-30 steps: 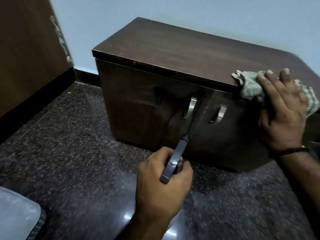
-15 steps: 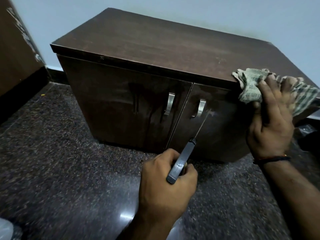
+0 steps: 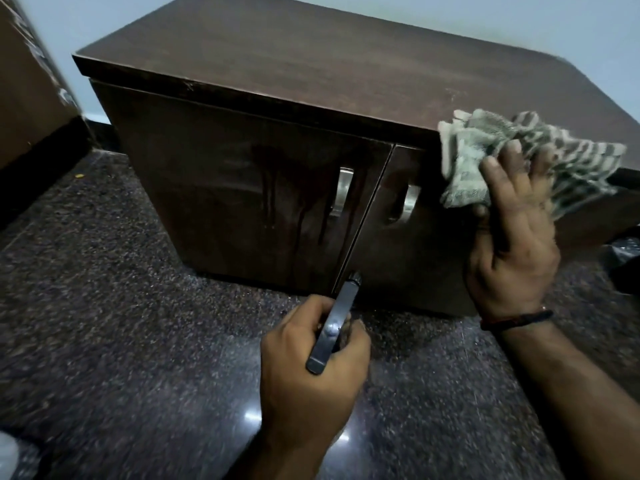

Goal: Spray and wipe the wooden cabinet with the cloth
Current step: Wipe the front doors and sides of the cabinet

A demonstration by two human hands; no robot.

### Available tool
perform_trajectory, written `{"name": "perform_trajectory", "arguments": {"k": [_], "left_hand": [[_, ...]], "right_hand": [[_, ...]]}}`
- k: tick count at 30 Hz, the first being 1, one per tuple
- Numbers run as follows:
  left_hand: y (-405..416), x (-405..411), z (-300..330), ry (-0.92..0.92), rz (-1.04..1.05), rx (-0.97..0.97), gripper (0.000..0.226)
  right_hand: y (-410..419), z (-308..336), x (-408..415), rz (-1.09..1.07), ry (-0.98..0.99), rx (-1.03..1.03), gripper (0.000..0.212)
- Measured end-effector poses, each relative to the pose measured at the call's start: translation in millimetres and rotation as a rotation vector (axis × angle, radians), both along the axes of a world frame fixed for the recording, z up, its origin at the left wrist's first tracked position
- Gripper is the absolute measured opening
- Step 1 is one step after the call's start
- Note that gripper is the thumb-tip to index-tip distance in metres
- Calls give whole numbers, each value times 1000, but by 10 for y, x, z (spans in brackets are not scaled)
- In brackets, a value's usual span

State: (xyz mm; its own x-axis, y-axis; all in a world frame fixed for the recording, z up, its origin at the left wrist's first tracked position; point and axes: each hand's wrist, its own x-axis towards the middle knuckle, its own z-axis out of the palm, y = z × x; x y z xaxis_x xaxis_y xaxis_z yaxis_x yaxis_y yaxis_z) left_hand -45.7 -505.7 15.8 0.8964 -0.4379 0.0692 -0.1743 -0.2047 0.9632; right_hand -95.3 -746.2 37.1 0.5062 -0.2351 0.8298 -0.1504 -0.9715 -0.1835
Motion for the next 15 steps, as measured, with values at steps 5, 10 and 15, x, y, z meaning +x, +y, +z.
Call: {"name": "perform_trajectory", "arguments": {"k": [5, 10, 15], "left_hand": [[75, 153, 19, -40, 35, 4, 29], [241, 329, -8, -98, 123, 14, 30], [452, 503, -55, -135, 195, 25, 26]], "right_hand": [[391, -149, 432, 126, 131, -64, 38], [737, -227, 918, 110, 232, -234, 45], [1002, -202, 1306, 16, 395, -434, 74]]}}
